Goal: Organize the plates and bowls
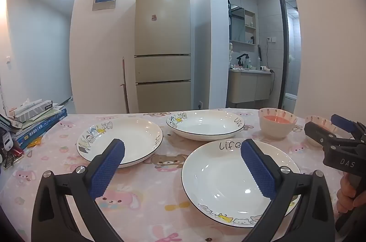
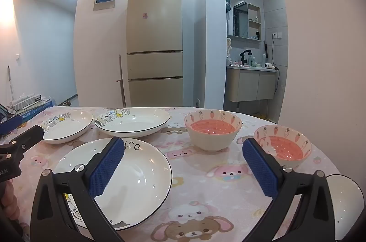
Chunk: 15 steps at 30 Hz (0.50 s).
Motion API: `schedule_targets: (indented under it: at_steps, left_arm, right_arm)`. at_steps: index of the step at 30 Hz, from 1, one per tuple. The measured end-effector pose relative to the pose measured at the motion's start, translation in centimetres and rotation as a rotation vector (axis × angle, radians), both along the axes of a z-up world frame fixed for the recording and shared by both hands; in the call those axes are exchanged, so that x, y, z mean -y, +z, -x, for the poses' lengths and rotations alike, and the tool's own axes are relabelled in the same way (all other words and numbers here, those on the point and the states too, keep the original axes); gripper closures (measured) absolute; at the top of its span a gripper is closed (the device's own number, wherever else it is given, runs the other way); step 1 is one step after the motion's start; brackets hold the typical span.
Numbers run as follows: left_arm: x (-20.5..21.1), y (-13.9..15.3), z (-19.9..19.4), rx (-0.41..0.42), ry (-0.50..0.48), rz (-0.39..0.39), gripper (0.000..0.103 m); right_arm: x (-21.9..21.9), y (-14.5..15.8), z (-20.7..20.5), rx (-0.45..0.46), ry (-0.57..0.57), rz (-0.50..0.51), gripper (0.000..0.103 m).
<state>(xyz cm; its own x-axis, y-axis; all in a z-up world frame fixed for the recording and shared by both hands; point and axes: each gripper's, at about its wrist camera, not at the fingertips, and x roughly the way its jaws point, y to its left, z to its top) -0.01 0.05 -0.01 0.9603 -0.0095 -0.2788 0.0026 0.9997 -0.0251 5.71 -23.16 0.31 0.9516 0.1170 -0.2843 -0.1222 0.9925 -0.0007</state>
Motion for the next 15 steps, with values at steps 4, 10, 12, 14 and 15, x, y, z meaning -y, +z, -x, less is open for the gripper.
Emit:
schedule_targets:
  at_steps: [4, 10, 12, 14, 15]
  left_arm:
    - [-0.01, 0.01, -0.04, -0.003, -0.001, -0.006, 0.000]
    - [0.11, 0.24, -0.07, 0.001, -0.002, -0.006, 0.000]
    - [-0.05, 0.21, -0.08, 0.003, 0.002, -0.004, 0.000]
    - [-0.15, 0.04, 0.15, 0.005, -0.002, 0.006, 0.000]
    - [-0.21, 0.01, 0.13, 0.003, -0.003, 0.009, 0.000]
  right_arm:
    - [-0.02, 0.00, 0.02, 0.003, 0.000, 0.000, 0.000]
    - [-0.04, 0.03, 0.03, 0.002, 0.001, -0.001, 0.000]
    - [-0.05, 0.05, 0.04, 0.002, 0.004, -0.001, 0.000]
    - [-0.09, 0.07, 0.08, 0.002, 0.008, 0.000, 0.000]
    - [-0.11, 0.09, 0.09, 0.003, 0.008, 0.001, 0.000]
